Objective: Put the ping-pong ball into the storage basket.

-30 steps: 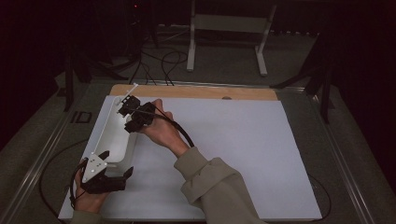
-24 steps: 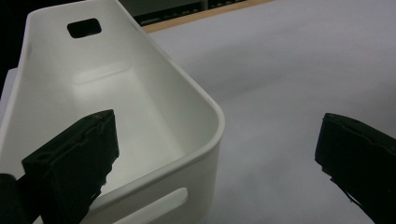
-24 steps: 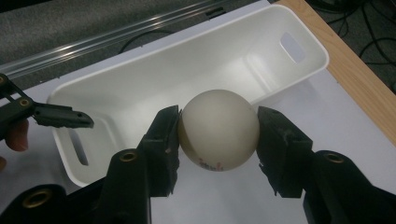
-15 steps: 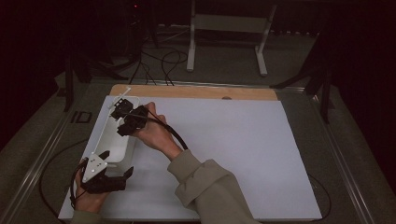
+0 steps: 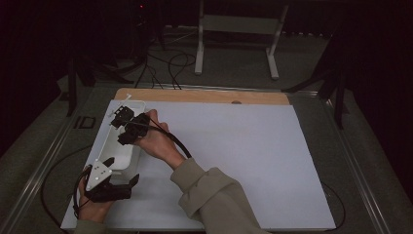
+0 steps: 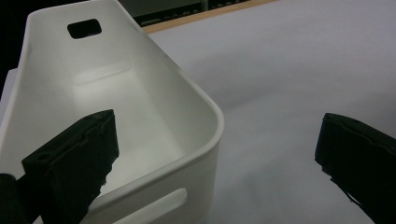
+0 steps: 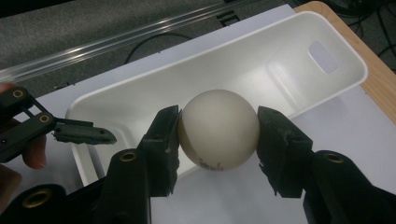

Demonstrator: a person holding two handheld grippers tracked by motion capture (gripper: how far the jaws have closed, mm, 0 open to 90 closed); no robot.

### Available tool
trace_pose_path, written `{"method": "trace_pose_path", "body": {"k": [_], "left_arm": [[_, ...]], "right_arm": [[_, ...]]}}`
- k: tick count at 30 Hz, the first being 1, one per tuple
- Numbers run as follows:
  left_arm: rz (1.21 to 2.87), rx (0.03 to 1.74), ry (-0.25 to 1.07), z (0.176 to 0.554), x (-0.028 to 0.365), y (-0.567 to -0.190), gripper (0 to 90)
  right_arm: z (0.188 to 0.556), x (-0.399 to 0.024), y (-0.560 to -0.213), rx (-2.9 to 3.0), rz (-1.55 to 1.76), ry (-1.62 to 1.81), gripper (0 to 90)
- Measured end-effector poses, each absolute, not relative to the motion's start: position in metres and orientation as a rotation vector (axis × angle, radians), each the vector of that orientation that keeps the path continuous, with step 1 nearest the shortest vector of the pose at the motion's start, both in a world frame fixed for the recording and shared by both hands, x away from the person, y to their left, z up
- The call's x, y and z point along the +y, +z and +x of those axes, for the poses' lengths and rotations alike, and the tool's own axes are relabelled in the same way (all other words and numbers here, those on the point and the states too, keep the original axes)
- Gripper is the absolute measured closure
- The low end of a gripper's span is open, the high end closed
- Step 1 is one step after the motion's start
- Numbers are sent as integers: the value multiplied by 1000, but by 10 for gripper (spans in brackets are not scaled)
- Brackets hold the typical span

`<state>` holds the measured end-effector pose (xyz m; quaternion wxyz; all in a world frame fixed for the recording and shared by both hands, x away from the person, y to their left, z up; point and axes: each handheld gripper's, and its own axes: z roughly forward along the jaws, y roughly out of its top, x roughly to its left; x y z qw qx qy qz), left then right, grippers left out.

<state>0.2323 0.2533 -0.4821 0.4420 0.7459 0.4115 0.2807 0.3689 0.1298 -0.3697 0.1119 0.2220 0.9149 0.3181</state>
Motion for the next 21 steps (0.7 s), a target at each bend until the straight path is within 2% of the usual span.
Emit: {"method": "trace_pose_path", "body": {"k": [21], "left_arm": [[1842,1018,691,232,254,-482,1]], "right_arm": [[369,141,-377,2701,665,957,508]]}}
